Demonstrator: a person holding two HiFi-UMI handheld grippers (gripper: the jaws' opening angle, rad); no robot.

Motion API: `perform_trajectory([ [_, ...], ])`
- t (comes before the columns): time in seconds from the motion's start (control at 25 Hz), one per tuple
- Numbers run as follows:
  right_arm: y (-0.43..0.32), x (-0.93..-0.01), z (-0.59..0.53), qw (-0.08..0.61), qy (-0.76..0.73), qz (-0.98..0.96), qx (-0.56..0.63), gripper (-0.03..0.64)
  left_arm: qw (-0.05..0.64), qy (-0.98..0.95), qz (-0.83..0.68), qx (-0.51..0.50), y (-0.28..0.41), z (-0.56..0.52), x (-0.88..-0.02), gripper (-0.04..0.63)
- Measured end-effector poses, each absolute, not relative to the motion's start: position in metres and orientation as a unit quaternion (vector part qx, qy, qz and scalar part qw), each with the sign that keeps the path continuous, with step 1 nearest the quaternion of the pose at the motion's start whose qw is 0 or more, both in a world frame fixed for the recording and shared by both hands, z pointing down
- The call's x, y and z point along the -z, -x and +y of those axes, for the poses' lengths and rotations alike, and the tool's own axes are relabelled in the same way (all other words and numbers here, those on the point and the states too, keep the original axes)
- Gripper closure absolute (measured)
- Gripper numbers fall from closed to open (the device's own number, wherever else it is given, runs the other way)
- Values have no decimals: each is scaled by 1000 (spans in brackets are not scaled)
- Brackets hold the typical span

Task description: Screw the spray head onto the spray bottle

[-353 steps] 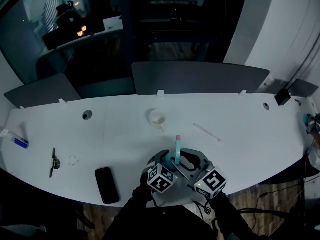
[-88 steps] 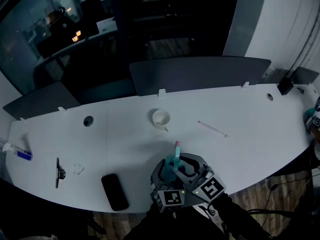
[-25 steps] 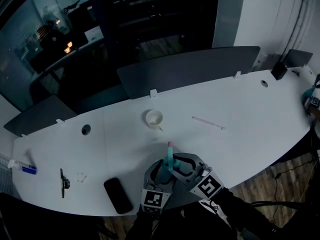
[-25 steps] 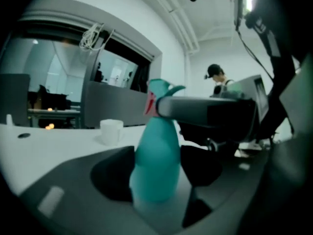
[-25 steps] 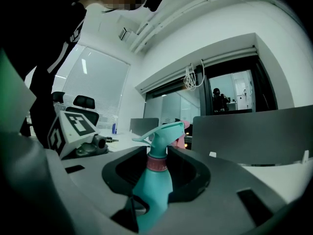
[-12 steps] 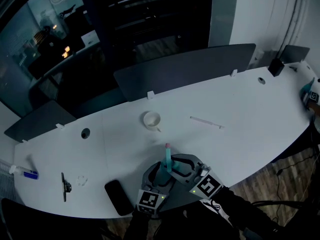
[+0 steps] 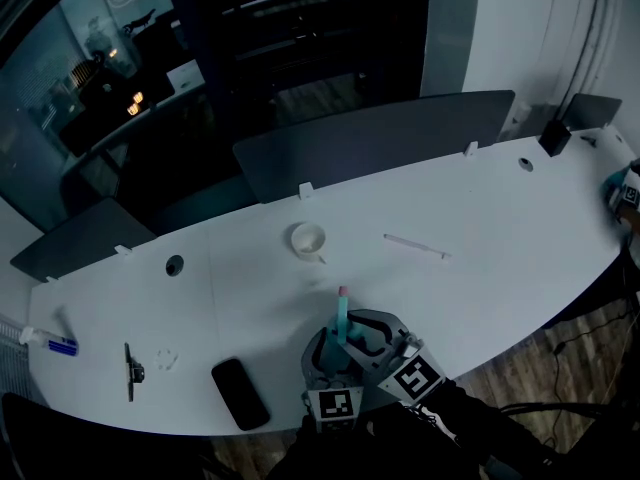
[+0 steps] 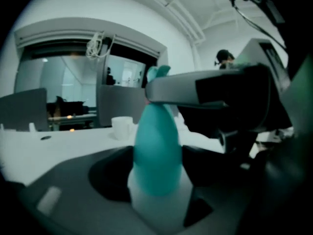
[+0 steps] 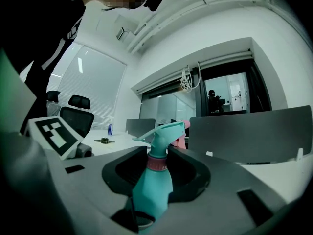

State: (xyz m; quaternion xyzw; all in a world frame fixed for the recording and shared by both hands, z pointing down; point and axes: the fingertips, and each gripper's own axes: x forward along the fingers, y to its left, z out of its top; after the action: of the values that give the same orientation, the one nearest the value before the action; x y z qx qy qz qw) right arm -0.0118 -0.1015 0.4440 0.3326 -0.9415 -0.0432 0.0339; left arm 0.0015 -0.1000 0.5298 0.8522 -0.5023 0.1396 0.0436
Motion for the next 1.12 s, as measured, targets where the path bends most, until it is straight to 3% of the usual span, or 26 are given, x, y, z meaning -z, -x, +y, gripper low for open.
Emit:
perform_trajectory([
  [0.12,15,-444,-100,35,-338,-939,45,480,59,-821,-554,-126,1,-99,-529,276],
  [0.48,14,-445,-100,29,-332,-943,29,477,95,-843,-521,-91,3,-97,-532,272],
  [0.56,12,-444,-100,29,-326,-945,21,435,94,-846,-516,-93,4,-95,-532,251],
  [0.8,-6,-442,-88,28,-330,-943,20,433,64,-846,-519,-101,24,-81,-523,230],
  [1.0,-44,-435,-81,36,-386,-922,15,434,80,-825,-551,-95,65,-62,-493,235],
  [1.08,-55,-436,-77,45,-404,-914,18,434,66,-803,-584,-93,83,-58,-480,317],
  [1.12,-59,-435,-76,49,-409,-911,22,434,55,-789,-605,-91,92,-55,-475,391],
])
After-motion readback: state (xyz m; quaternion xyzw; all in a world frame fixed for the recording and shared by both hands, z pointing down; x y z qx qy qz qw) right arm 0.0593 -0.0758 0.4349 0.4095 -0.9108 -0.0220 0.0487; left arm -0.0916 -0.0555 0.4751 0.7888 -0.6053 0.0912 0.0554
